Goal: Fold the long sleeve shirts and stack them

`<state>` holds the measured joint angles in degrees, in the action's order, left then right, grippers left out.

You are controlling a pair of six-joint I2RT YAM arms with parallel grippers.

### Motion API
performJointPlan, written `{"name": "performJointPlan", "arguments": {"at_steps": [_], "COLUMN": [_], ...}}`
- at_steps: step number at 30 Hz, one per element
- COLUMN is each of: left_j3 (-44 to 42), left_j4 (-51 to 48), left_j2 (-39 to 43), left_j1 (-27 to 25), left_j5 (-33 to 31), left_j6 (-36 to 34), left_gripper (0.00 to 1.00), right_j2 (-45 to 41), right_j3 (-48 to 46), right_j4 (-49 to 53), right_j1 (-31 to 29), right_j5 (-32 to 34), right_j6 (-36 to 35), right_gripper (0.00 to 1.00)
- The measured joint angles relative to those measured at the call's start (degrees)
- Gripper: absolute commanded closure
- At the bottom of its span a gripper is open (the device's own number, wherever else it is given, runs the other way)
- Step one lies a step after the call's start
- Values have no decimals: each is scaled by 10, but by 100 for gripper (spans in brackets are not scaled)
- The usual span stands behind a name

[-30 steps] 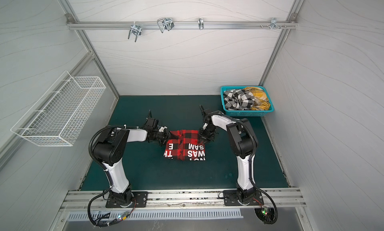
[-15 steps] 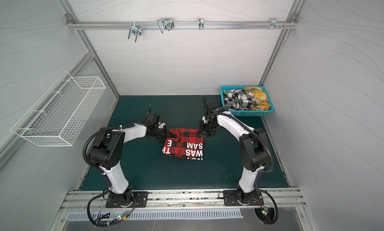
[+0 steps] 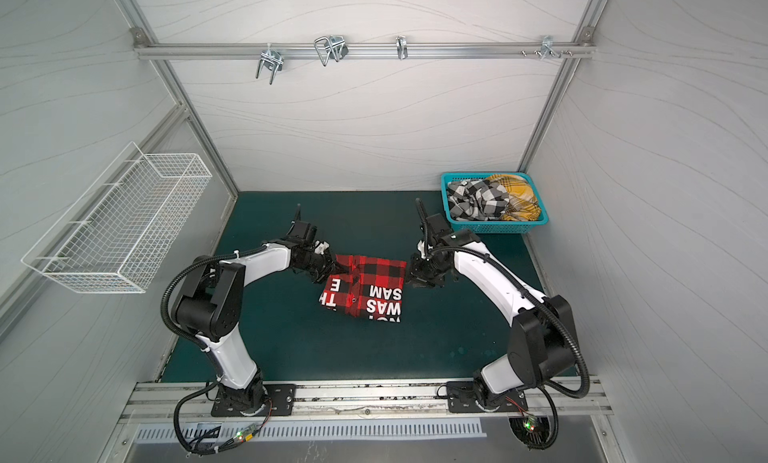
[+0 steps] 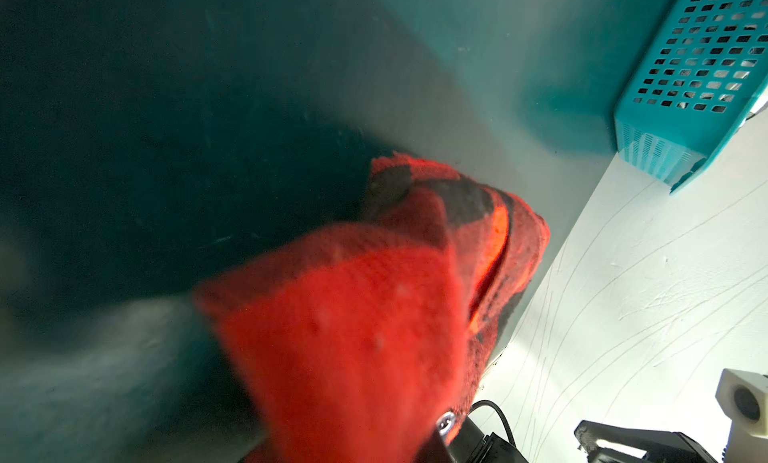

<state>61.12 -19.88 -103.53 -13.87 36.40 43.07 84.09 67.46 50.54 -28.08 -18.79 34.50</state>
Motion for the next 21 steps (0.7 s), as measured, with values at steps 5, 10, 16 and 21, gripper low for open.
{"name": "performJointPlan", "arguments": {"at_steps": [5, 10, 16, 21], "left_j3": [5, 47, 217, 358], "left_j4": [-22, -117, -316, -433], "left_j2": [0, 21, 72, 98], "left_j1": [15, 48, 74, 73], "left_j5": [0, -31, -227, -498], "left_j6": [-15, -60, -156, -208], "left_gripper": [100, 100, 100, 100], "right_j2": [-1, -1, -2, -13], "right_j3": [-9, -9, -9, -12], "right_j4": [0, -1, -9, -32], "right_j1": [-4, -7, -7, -7], "right_j5": [1, 1, -5, -18], "right_j6": [5, 6, 7, 13], "right_gripper": [74, 75, 74, 75]}}
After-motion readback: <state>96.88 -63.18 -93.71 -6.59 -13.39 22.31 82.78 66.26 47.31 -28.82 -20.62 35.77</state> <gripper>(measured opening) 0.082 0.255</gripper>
